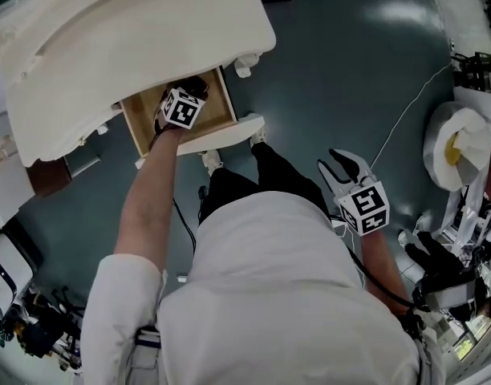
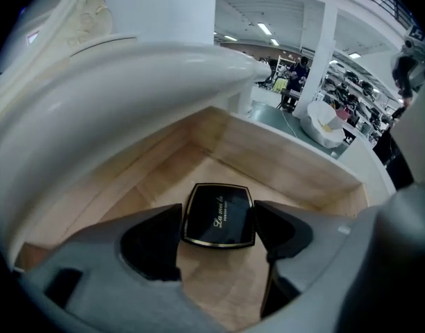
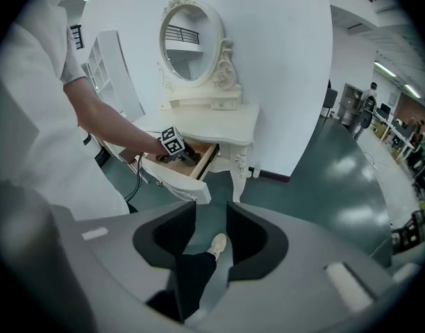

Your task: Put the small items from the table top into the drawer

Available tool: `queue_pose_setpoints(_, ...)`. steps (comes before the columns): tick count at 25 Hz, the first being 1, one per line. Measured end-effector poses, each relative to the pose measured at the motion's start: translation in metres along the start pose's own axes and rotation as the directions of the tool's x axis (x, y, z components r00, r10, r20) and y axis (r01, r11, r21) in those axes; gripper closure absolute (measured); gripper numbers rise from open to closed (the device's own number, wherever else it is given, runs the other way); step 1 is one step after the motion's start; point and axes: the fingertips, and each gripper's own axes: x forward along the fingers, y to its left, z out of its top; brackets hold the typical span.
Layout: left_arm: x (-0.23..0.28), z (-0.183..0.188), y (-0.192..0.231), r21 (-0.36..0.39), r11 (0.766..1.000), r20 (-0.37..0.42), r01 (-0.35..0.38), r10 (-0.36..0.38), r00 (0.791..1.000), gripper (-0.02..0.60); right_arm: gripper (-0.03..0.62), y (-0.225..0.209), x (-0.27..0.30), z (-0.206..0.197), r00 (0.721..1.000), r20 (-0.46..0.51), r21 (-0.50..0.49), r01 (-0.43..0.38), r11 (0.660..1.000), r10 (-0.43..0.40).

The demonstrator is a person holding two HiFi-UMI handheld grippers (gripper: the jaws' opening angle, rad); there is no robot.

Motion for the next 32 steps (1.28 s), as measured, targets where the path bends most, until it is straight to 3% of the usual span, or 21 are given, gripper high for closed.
queue_pose_setpoints(13,0.006,0.000,0.001,-0.006,1.000,0.016,-0.014,0.014,1.000,0.241,0.453,-0.021,0.013,0.018,0.999,-0.015,-0.042,-0.040,0.998,0.039)
queue_pose_setpoints(25,-0.038,-0.005,-0.007,0.002,0.998,0.055,0.060,-0.060,0.997,0.222,0.456,0.012,0.041,0.042,0.996,0.023,-0.083,-0.080,0.993,0.082)
queue_pose_setpoints(32,-0.107,-0.008,-0.023,-0.022,0.995,0.153,0.102,-0.098,0.983,0.356,0.481,0.047,0.050,0.058,0.991,0.058,-0.132,-0.110,0.985,0.119)
